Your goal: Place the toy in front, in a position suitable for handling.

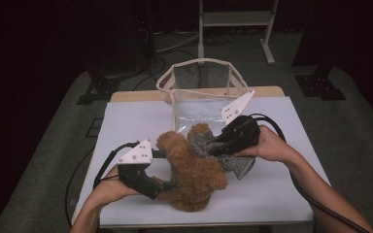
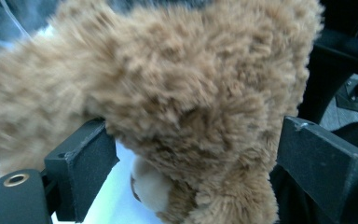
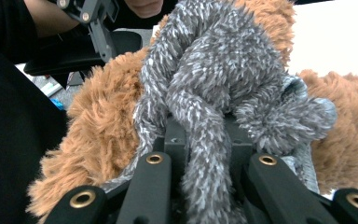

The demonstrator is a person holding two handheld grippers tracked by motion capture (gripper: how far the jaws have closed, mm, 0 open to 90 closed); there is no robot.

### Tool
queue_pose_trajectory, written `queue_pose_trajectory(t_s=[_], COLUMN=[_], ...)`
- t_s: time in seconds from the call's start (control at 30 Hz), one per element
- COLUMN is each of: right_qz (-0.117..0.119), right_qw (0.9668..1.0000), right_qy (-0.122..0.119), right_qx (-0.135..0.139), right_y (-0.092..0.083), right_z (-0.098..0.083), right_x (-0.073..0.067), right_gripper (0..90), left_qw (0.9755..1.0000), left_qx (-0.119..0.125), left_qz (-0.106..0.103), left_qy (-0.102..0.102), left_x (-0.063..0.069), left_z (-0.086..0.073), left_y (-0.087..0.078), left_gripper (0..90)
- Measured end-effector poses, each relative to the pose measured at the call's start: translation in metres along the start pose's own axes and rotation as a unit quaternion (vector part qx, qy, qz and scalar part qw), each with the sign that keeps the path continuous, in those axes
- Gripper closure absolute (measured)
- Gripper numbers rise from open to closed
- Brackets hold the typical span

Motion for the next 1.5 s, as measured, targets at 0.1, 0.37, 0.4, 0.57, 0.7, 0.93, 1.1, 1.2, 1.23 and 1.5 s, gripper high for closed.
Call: queue_pose_trajectory(t_s=[0.1, 0.37, 0.4, 0.57, 0.7, 0.93, 1.1, 1.2, 1.23, 1.5], right_qz=[-0.001, 0.005, 0.005, -0.001, -0.012, -0.031, -0.038, -0.043, -0.046, -0.044], right_qw=[1.0, 0.9997, 0.9997, 0.9981, 0.9966, 0.997, 0.9971, 0.997, 0.9972, 0.9968], right_qy=[-0.002, -0.013, -0.012, 0.002, 0.004, 0.011, 0.023, 0.03, 0.028, 0.03], right_qx=[0.003, 0.018, 0.023, 0.062, 0.081, 0.07, 0.062, 0.057, 0.052, 0.06], right_y=[0.0, -0.001, -0.002, -0.01, -0.016, -0.016, -0.021, -0.022, -0.02, -0.011], right_z=[0.0, 0.007, 0.007, 0.003, 0.006, 0.002, -0.011, -0.011, -0.009, -0.005], right_x=[-0.001, -0.009, -0.008, -0.003, 0.0, 0.001, 0.003, 0.005, 0.004, 0.005], right_gripper=[75.8, 75.6, 75.7, 75.9, 75.9, 75.9, 75.8, 75.7, 75.7, 75.8], left_qw=[0.9998, 0.9996, 0.9997, 0.9994, 0.9985, 0.9983, 0.9985, 0.9986, 0.9988, 0.9998], left_qx=[-0.01, 0.017, 0.017, 0.022, 0.018, 0.008, 0.037, 0.031, 0.024, 0.009], left_qz=[-0.018, -0.02, -0.015, 0.004, 0.015, 0.002, -0.015, -0.01, -0.012, -0.019], left_qy=[-0.007, 0.0, 0.005, 0.028, 0.049, 0.059, 0.037, 0.042, 0.04, 0.0], left_x=[0.001, -0.006, -0.008, -0.018, -0.027, -0.032, -0.025, -0.023, -0.021, -0.022], left_z=[0.001, 0.019, 0.023, 0.036, 0.047, 0.045, 0.033, 0.035, 0.037, 0.038], left_y=[0.009, 0.02, 0.019, 0.017, 0.017, 0.021, 0.026, 0.027, 0.029, 0.036], left_gripper=[10.9, 19.2, 22.8, 36.7, 41.9, 45.6, 49.1, 46.5, 42.8, 13.8])
Point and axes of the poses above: each handheld gripper's, and its own axes: y roughly forward along the jaws, z roughly out of its top, x roughly to its right, the point moved 1 cm from there along y, roughly forward along the jaws, and after that the axes turned 11 degrees about -x, right-handed, at the moved point
